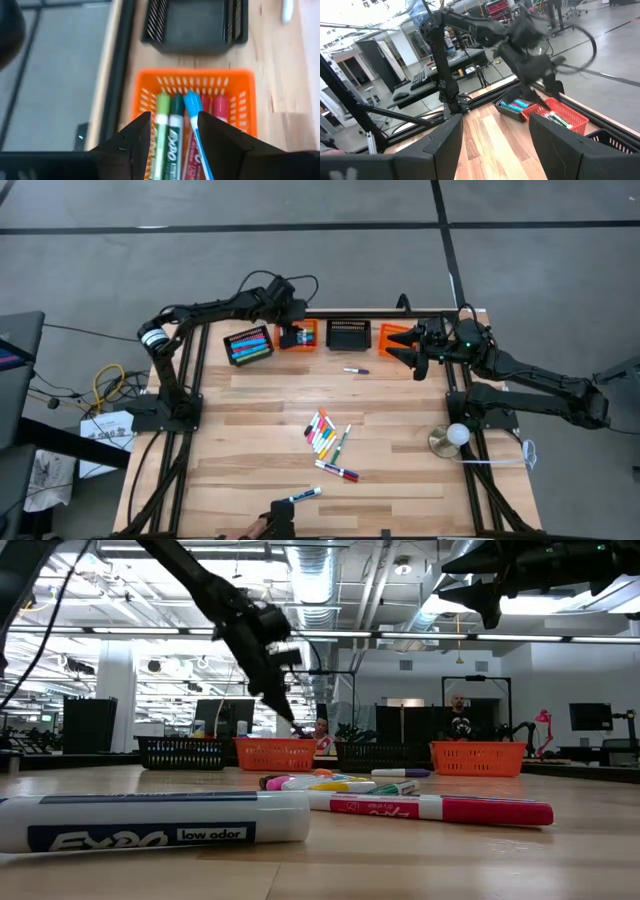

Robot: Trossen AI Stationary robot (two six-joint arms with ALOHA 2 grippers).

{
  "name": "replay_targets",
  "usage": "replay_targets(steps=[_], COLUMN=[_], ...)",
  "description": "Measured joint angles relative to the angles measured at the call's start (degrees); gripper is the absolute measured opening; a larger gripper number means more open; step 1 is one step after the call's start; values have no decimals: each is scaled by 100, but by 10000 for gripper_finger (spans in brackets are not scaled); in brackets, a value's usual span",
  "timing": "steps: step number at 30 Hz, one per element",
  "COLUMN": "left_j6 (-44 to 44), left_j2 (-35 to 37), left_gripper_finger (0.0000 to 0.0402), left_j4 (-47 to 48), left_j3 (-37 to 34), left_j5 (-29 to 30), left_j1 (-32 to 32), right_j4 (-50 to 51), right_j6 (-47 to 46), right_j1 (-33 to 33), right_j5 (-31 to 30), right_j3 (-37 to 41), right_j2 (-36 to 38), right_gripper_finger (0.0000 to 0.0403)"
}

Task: Pick & Place Markers
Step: Put the blue marker pen into the left orange bin

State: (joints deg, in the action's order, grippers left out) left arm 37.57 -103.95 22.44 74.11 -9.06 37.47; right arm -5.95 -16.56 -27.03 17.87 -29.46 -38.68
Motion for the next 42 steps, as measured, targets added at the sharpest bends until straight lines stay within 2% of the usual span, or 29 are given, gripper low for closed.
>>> replay_targets(steps=[4, 10, 19, 31, 42], left_j6=[-222, -1066, -2126, -3319, -3399], left_j2=[547, 1381, 2283, 2488, 2488], left_gripper_finger=[157, 152, 151, 149, 149], left_j4=[-17, -23, -25, -24, -16], left_j3=[0, 2, 4, 4, 4], left_j5=[-79, -455, -497, -448, -448], left_j1=[-29, -234, -1167, -2744, -3592], right_j4=[1, -1, 1, 1, 0], right_j6=[0, 0, 0, 0, 0], right_j1=[-2, -1, -1, -2, -1], right_j5=[0, 2, 4, 4, 6], right_j3=[1, 1, 0, -1, -1], right_j2=[0, 1, 0, 0, 0], right_gripper_finger=[218, 218, 218, 218, 218])
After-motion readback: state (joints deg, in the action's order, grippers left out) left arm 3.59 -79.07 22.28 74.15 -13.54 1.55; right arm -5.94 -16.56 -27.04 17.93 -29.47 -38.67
